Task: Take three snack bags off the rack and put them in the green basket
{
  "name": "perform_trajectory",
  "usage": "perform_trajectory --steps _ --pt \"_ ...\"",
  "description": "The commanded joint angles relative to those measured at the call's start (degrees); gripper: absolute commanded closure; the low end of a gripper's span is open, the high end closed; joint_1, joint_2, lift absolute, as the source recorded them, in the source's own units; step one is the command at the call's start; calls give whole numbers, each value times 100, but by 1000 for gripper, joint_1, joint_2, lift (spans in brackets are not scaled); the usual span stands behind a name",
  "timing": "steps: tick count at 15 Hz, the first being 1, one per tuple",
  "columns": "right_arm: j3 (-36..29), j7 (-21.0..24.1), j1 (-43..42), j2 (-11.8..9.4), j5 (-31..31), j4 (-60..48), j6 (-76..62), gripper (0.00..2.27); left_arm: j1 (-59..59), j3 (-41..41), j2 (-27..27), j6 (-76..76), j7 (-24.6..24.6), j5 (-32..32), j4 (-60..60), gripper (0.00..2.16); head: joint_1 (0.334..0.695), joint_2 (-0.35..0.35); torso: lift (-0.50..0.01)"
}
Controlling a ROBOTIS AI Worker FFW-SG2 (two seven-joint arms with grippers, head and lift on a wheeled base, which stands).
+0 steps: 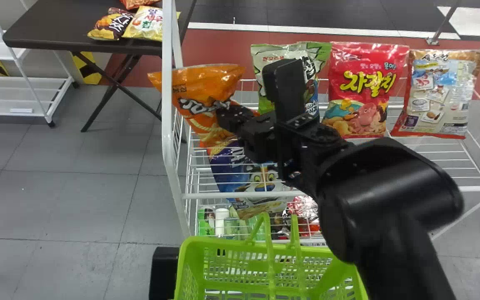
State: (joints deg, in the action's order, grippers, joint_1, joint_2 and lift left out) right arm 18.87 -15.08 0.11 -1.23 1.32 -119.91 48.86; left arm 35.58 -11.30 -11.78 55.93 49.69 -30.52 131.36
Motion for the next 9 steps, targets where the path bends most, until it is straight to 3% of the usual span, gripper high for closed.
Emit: perform_trajectory --steps 1,5,6,7,9 --pt "-384 31 472 -352 -150 -877 489 2243 19 -4 0 11 -12 20 48 981 695 -71 -20" --pt "-1676 -74 1676 -897 -747 -2538 1631 2243 1 14 -9 11 -20 20 48 981 695 -225 -20" --pt "-2212 -197 2019 -905 -1099 -2907 1965 2243 -8 5 0 -7 -29 29 48 981 695 -263 -20" --pt "-2563 -338 2292 -905 -1231 -3188 2211 2243 -16 5 9 11 -29 38 48 981 695 -346 -20" --pt "-3363 -663 2810 -897 -1609 -3671 2704 2243 -16 5 53 11 -29 38 48 981 695 -350 -20"
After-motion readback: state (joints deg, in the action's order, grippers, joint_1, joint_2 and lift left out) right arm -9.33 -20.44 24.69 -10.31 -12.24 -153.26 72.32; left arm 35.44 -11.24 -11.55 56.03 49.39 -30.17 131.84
